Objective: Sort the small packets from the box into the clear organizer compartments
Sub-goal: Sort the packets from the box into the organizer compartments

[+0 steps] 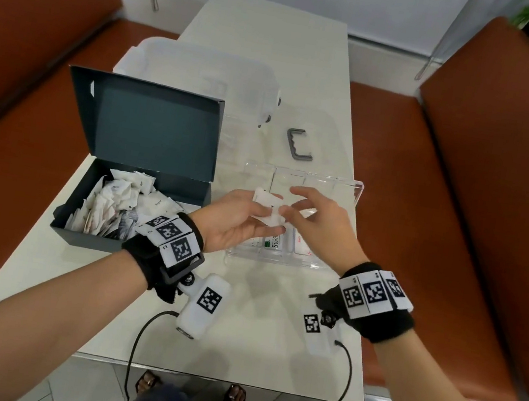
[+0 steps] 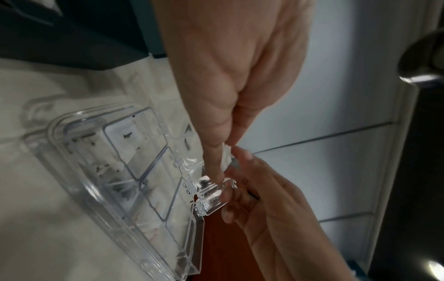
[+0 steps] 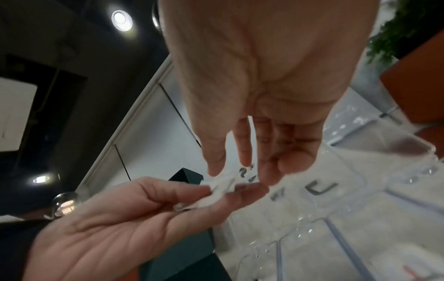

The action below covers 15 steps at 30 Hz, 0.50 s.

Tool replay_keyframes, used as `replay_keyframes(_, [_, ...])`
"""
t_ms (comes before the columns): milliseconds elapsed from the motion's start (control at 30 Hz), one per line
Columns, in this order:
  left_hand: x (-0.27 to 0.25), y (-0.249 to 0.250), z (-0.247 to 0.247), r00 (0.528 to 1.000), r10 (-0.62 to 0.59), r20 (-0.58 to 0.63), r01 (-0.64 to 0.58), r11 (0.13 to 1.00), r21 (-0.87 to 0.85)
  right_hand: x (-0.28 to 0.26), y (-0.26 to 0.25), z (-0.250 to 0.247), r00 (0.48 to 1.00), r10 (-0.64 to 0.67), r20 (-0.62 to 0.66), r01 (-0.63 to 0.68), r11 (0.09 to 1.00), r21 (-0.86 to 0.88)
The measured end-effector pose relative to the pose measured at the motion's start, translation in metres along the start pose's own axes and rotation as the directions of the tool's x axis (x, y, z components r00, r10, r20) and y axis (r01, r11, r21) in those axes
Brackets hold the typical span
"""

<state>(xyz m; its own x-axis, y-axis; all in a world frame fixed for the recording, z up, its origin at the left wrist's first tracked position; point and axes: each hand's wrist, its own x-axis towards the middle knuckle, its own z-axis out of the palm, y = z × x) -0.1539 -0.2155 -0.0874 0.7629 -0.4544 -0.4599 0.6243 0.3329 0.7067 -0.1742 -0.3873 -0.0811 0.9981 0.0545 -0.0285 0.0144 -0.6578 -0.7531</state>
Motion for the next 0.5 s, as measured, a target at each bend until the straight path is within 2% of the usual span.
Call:
replay_keyframes(167, [0.000, -0.001, 0.006, 0.993, 0.120, -0.009, -0.116, 0.977, 0.179, 0.001, -0.006, 0.010, 0.991, 0.129, -0.016, -0.122, 0.963, 0.239])
replay_keyframes(333, [-0.004, 0.008, 0.001, 0.979, 0.202, 0.016, -0.192, 0.896, 0.401, 0.007, -0.016, -0.004, 0.978, 0.207, 0.039, -0.194, 0.812, 0.551])
replay_keyframes(400, [-0.005, 0.016, -0.002, 0.975, 0.222, -0.022, -0.190, 0.878, 0.440, 0.010, -0.016, -0.014, 0.980, 0.198, 0.018, -0.173, 0.803, 0.571])
replay_keyframes(500, [-0.003, 0.020, -0.001, 0.974, 0.222, -0.041, -0.175, 0.857, 0.484, 0.012, -0.012, -0.026, 0.989, 0.146, 0.005, -0.126, 0.840, 0.528])
